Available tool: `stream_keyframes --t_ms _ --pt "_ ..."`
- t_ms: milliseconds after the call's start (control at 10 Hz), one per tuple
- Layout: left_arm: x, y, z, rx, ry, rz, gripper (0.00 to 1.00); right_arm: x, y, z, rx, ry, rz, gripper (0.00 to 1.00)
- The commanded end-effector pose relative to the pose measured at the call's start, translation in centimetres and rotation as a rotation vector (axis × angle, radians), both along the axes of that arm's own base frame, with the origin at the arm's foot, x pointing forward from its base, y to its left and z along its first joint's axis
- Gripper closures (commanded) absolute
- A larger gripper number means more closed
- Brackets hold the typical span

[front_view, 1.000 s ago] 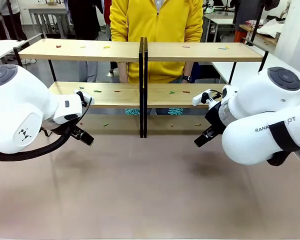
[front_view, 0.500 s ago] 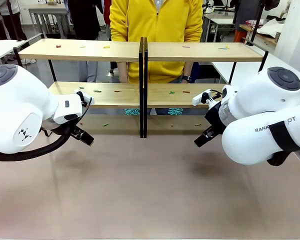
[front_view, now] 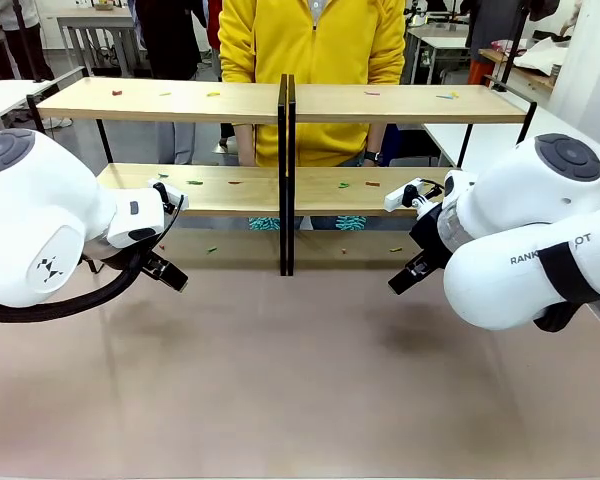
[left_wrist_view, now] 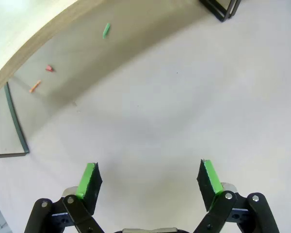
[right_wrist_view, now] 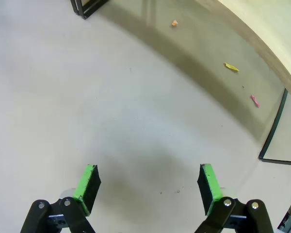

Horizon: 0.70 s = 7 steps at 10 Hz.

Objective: Clean the shelves.
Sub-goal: Pick up the Duster when the human hands it over.

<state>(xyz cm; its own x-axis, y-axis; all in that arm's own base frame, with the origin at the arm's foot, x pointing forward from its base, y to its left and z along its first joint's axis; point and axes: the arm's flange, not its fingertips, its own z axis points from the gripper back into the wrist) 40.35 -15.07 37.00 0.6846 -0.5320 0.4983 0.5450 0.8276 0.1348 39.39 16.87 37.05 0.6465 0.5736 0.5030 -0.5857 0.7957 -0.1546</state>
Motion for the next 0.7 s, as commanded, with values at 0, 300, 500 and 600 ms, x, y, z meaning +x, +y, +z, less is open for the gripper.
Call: stream_keyframes --t_ms 0,300,500,600 --pt "-1.3 0.8 1.9 -0.074 0.038 -0.145 0.00 -0.7 -0.3 1.1 0.028 0.022 0.040 0.00" --pt "-7.0 5.6 10.9 -0.146 0.137 -0.222 0.00 -5.0 -5.0 8.2 0.193 0.179 0.148 0.00" --pt "-10.3 9.7 15.9 -0.320 0.043 -0.270 0.00 -9.1 -8.6 13.9 0.346 0.191 0.205 0.00" --pt "-12.0 11.7 18.3 -0.362 -0.087 -0.186 0.00 -11.9 -10.5 17.2 0.385 0.047 0.095 0.00"
